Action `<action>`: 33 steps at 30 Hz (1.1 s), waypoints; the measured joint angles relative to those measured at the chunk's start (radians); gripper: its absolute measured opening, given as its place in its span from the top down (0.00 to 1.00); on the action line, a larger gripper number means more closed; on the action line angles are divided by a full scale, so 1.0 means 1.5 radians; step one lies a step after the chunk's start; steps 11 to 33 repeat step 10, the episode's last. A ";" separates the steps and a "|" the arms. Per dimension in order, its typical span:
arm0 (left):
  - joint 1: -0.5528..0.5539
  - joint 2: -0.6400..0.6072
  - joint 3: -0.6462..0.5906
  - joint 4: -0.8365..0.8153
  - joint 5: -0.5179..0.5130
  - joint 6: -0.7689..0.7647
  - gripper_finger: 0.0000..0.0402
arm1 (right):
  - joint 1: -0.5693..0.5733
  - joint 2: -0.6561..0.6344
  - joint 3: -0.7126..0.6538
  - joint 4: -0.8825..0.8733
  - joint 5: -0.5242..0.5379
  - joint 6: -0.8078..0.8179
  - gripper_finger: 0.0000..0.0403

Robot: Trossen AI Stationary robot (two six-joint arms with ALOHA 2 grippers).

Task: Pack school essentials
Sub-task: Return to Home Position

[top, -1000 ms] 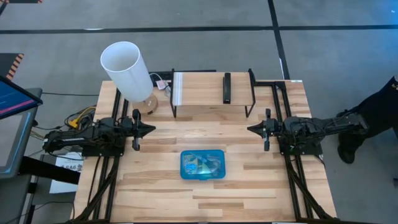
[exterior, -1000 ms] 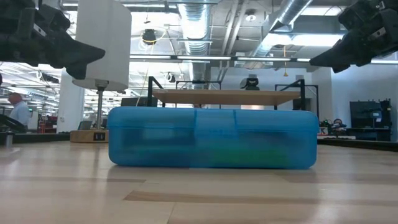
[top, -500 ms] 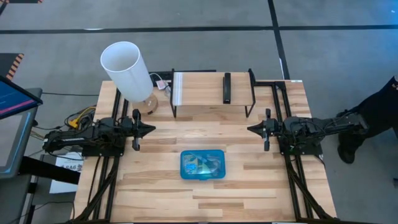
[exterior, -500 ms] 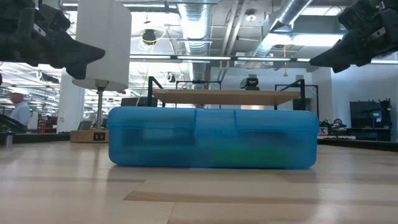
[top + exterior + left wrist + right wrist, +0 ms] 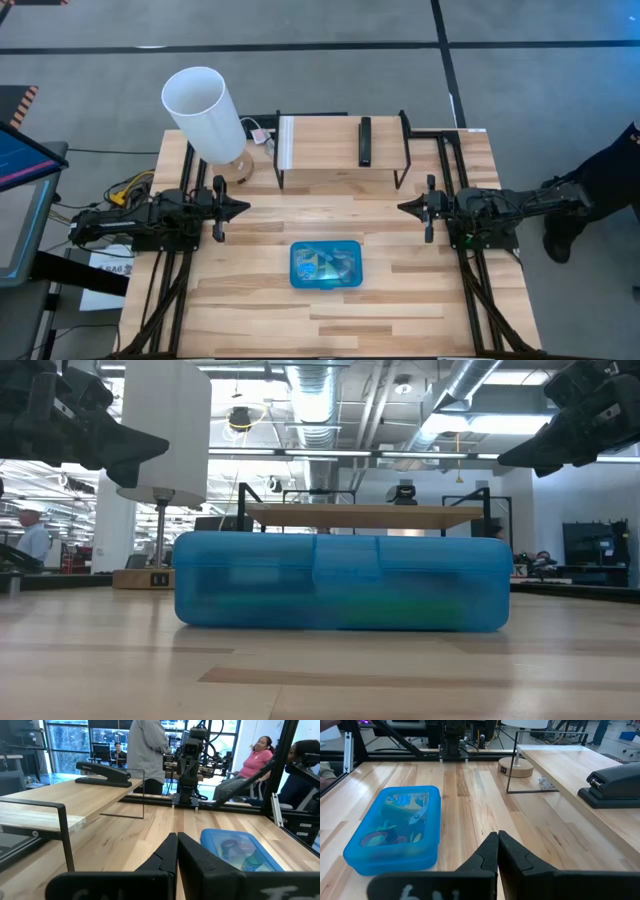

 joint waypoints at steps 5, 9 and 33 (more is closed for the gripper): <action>0.000 0.000 0.000 0.000 0.000 0.000 1.00 | 0.000 0.000 0.000 0.000 0.000 0.000 0.93; 0.000 0.000 0.000 0.000 0.000 0.000 1.00 | 0.000 0.000 0.000 0.000 0.000 0.000 0.93; 0.000 0.000 0.000 0.000 0.000 0.000 1.00 | 0.000 0.000 0.000 0.000 0.000 0.000 0.93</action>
